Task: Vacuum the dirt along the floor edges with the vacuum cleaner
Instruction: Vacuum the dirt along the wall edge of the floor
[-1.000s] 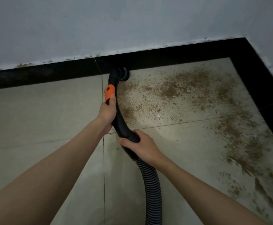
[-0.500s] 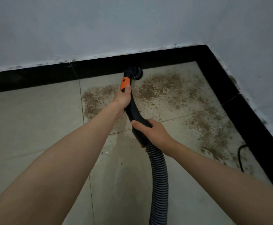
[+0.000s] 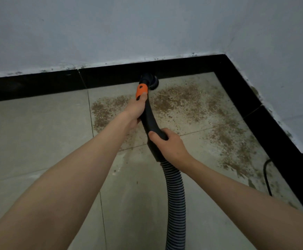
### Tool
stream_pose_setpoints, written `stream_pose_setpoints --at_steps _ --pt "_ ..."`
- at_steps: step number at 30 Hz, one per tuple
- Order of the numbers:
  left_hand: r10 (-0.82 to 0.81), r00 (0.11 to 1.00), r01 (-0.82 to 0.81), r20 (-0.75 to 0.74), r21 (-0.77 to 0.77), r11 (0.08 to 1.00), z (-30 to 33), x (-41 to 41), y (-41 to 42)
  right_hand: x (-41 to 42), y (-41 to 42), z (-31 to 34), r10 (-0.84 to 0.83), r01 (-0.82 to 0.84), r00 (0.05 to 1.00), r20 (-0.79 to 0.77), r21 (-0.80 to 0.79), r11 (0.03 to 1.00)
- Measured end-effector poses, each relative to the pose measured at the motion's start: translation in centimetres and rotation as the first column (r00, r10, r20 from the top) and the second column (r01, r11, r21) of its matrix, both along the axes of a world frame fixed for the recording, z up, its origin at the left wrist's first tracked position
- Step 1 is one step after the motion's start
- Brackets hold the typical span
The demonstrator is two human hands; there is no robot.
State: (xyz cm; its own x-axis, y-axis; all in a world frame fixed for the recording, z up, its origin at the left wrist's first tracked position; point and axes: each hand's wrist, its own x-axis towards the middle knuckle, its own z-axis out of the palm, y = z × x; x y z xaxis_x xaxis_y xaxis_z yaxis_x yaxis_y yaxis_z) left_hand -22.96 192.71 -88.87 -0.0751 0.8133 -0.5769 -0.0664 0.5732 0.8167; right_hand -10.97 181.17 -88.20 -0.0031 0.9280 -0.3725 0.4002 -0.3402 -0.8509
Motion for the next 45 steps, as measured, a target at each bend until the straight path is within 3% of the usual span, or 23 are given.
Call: stream_pose_setpoints --at_steps 5,10,16,21,25,30,45 --pt "0.092 0.995 -0.091 0.029 -0.031 0.995 1.3 -3.4 -2.1 -2.9 -2.1 0.0 0.069 -0.065 0.994 -0.084 0.054 0.996" --pt "0.185 0.974 -0.181 -0.134 0.043 0.983 1.6 -7.9 -4.9 -5.5 -4.9 -0.1 0.192 -0.188 0.973 -0.129 0.044 0.981" --pt "0.174 0.949 -0.168 -0.262 0.044 0.985 1.6 -11.7 -8.0 -9.1 -6.9 0.0 0.318 -0.326 0.935 -0.155 -0.034 0.945" --pt "0.216 0.937 -0.212 -0.274 0.042 0.976 1.7 -13.5 -9.5 -11.5 -7.7 -0.2 0.291 -0.308 0.939 -0.184 -0.070 0.949" --pt "0.248 0.944 -0.260 -0.217 -0.025 0.965 1.2 -14.4 -10.2 -12.0 -7.9 -0.4 0.298 -0.297 0.953 -0.058 0.015 0.955" --pt "0.280 0.947 -0.295 -0.159 -0.075 0.953 0.0 -13.6 -10.8 -10.3 -7.4 -0.6 0.360 -0.360 0.932 0.035 0.002 0.933" --pt "0.197 0.962 -0.212 -0.190 -0.060 0.975 -1.0 -9.7 -8.4 -6.8 -5.9 -1.4 0.281 -0.281 0.960 0.014 -0.001 0.960"
